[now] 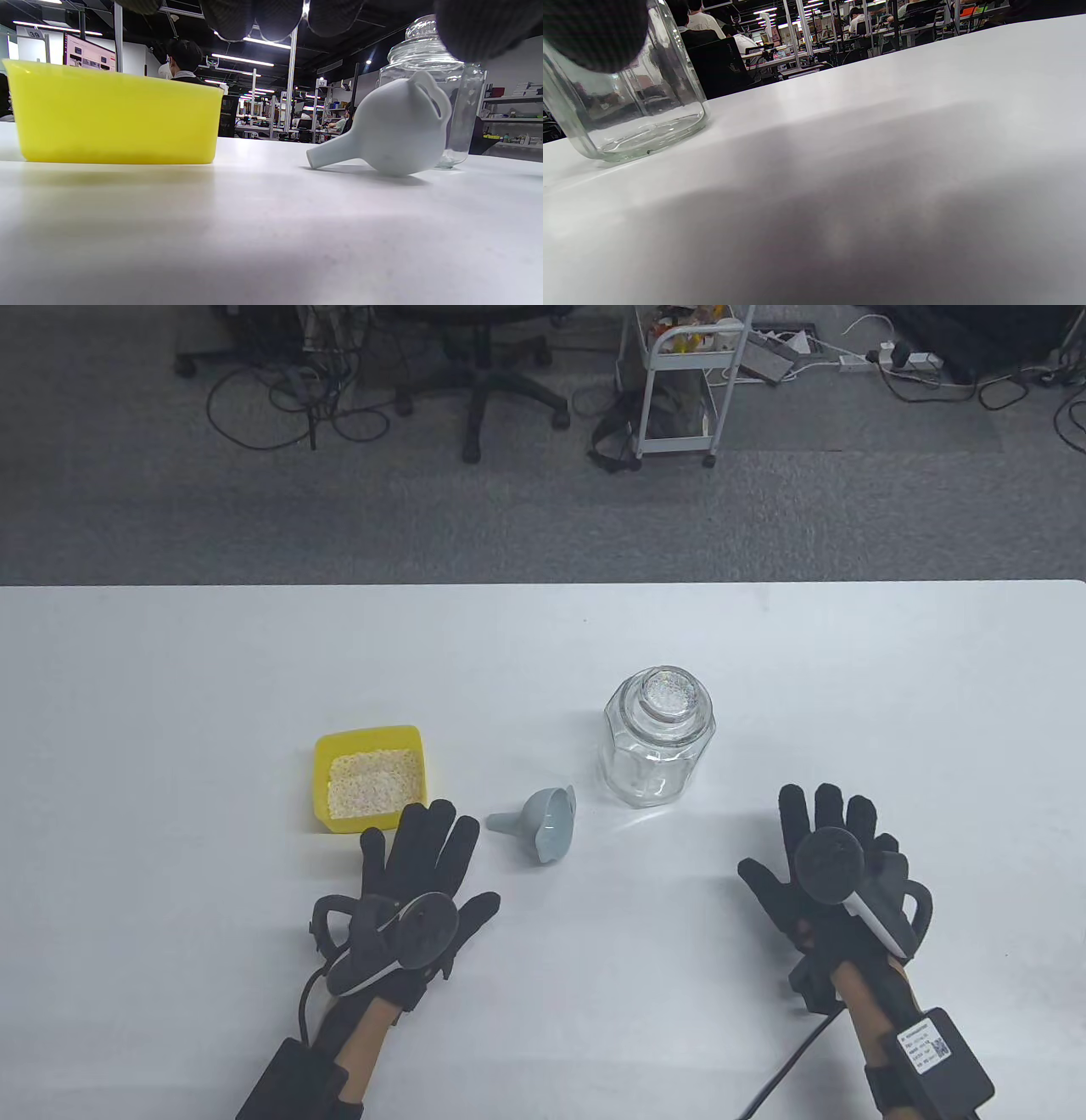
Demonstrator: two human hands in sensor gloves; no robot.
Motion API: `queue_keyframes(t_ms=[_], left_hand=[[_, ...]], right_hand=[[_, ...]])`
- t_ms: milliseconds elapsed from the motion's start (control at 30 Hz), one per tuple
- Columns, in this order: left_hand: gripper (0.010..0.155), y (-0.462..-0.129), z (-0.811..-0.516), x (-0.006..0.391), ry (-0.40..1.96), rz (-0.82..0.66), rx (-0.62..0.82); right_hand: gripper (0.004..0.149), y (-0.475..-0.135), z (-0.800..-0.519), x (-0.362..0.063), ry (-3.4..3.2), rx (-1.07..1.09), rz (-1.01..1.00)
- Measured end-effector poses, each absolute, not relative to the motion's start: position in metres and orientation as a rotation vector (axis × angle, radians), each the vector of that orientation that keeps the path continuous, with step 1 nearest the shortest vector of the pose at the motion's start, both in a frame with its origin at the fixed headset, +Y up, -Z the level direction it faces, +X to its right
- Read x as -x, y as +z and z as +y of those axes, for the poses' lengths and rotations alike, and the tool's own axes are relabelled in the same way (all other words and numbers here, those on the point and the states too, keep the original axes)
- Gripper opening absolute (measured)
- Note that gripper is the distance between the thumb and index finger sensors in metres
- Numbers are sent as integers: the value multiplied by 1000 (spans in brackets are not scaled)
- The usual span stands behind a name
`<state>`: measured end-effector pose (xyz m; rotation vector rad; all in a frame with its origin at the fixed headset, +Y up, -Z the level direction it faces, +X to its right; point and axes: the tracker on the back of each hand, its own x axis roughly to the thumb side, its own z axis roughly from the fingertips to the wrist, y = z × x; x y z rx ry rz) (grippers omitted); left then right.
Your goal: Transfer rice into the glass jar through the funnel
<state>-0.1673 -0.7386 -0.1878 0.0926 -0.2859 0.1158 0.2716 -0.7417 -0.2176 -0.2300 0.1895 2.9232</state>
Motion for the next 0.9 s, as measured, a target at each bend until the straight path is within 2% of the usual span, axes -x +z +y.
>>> queue_keyframes(t_ms=[133, 200, 367, 467, 700, 900], left_hand=[[86, -186, -736, 168, 128, -285, -110], [85, -186, -735, 169, 134, -286, -117], [84, -186, -735, 169, 140, -290, -116], [84, -186, -735, 169, 145, -292, -113], [82, -186, -734, 170, 155, -290, -120], [82, -187, -735, 168, 159, -295, -120]], right_hand=[[91, -219, -727, -269, 2837, 219, 104], [90, -225, -710, -262, 2795, 204, 26], [89, -258, -658, -220, 2764, 131, -58], [88, -282, -641, -194, 2773, 111, -58], [82, -326, -640, -161, 2791, 171, 9], [77, -337, -644, -158, 2795, 158, -5]])
